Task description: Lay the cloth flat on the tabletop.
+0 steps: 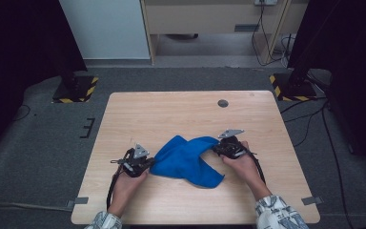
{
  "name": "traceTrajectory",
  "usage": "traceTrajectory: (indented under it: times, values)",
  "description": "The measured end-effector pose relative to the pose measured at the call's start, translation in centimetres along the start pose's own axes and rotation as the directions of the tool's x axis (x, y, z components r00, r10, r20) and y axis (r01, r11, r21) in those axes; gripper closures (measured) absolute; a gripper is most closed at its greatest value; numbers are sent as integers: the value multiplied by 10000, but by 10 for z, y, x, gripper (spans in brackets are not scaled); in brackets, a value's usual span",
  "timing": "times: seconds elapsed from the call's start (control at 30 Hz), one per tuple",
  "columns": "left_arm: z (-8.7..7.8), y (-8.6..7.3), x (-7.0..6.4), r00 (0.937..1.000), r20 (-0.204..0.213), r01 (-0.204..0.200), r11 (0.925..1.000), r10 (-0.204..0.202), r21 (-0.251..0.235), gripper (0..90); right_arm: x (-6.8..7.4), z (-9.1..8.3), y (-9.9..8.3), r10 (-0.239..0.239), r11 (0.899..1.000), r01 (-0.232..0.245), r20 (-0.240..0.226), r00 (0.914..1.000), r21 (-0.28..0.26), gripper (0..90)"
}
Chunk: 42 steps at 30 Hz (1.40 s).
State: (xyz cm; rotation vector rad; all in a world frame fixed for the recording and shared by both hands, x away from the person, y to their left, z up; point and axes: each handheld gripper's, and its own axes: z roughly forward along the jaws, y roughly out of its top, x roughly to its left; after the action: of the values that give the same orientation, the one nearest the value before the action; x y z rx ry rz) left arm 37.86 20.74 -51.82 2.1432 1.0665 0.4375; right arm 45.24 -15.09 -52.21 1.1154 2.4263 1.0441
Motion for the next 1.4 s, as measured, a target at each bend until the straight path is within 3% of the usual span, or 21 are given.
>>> traceTrajectory:
  times: [0.03, 0.1, 0.2, 0.3, 0.4, 0.53, 0.6, 0.67, 0.77, 0.9, 0.97, 1.07, 1.13, 1.23, 1.4]
  values:
    - [0, -2, 1, 9998, -74, 158, 9998, -158, -75, 830, 0, 0, 1, 48, 10000, -48, 30, 10000, -6, 763]
    - [2, -2, 2, 9993, -59, 362, 9984, -365, -426, 618, 0, -2, 2, 162, 9999, -162, 95, 9998, -3, 623]
    - [1, 1, 2, 9987, 48, 513, 9958, -511, -762, 469, 2, -8, 2, 155, 9999, -155, 235, 9996, -31, 508]
    - [0, 5, 0, 9989, 43, 475, 9937, -473, -1018, 399, 4, -14, 0, 243, 9995, -235, 397, 9989, -197, 394]
    - [0, 11, 2, 9987, 49, 511, 9884, -509, -1433, 376, 5, -20, -2, 409, 9987, -402, 203, 9990, -327, 327]
    - [1, 19, 6, 9989, 37, 462, 9846, -462, -1688, 369, 6, -28, -3, 458, 9975, -450, 127, 9989, -543, 319]
    - [4, 24, 10, 9988, 56, 479, 9831, -477, -1768, 371, 5, -37, -2, 529, 9948, -512, 169, 9985, -881, 431]
    - [10, 34, 18, 9980, 178, 630, 9790, -607, -1938, 372, 4, -42, -1, 625, 9916, -559, 534, 9966, -1165, 543]
    - [18, 43, 23, 9984, 149, 556, 9807, -538, -1875, 379, 0, -41, 2, 1063, 9851, -930, 869, 9905, -1449, 646]
    - [30, 55, 30, 9979, 400, 575, 9832, -513, -1733, 392, -9, -26, 2, 1246, 9877, -1095, 1388, 9824, -1116, 707]
    - [37, 58, 31, 9990, 333, 333, 9872, -285, -1560, 400, -13, -20, 1, 1348, 9875, -1208, 1453, 9802, -1009, 705]
    - [45, 60, 31, 9988, 418, 306, 9897, -250, -1398, 404, -17, -12, -1, 1408, 9878, -1286, 1508, 9785, -879, 685]
    - [58, 60, 30, 9984, 545, 208, 9952, -156, -960, 397, -20, -3, -3, 1623, 9856, -1534, 1422, 9764, -714, 622]
    - [67, 59, 29, 9982, 597, 129, 9972, -85, -741, 389, -19, 4, -2, 1675, 9853, -1611, 1406, 9758, -560, 568]
    - [76, 59, 28, 9977, 674, 88, 9989, -57, -456, 413, -17, 9, -2, 1644, 9862, -1596, 1434, 9759, -449, 560]
